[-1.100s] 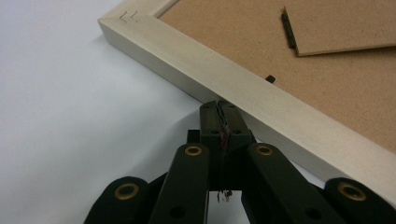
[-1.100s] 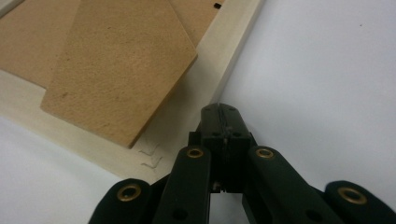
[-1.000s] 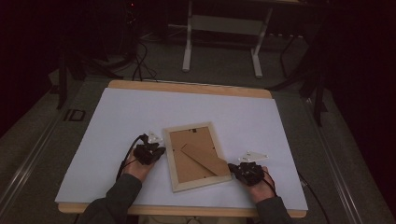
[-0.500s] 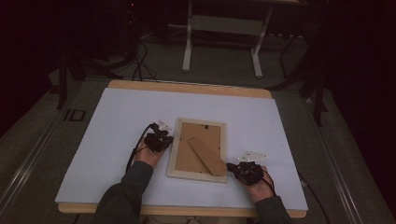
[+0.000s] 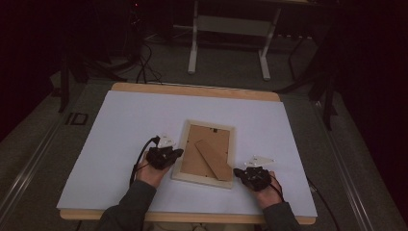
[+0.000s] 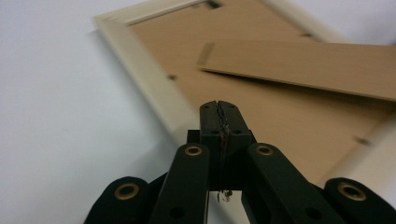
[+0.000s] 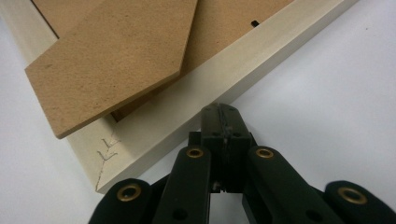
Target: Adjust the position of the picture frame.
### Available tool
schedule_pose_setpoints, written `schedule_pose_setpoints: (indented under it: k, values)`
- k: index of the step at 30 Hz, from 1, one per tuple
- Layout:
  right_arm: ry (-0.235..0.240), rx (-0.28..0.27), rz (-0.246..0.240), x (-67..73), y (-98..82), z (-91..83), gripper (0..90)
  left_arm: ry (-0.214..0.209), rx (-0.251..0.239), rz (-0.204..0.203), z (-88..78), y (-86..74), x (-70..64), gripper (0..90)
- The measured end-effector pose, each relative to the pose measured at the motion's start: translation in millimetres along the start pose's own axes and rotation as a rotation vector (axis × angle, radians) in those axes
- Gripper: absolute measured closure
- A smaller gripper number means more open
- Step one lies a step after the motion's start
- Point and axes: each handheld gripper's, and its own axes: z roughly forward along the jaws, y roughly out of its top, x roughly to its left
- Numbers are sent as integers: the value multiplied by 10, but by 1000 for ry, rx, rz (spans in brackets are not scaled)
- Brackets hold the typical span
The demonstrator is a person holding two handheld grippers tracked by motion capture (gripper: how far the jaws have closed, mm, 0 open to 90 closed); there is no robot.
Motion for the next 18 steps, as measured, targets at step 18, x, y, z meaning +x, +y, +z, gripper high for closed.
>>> schedule_pose_setpoints:
  k: [18]
  values:
    - [37,10,-36,141,-19,-14,900,-13,46,37,-194,-286,-269,900]
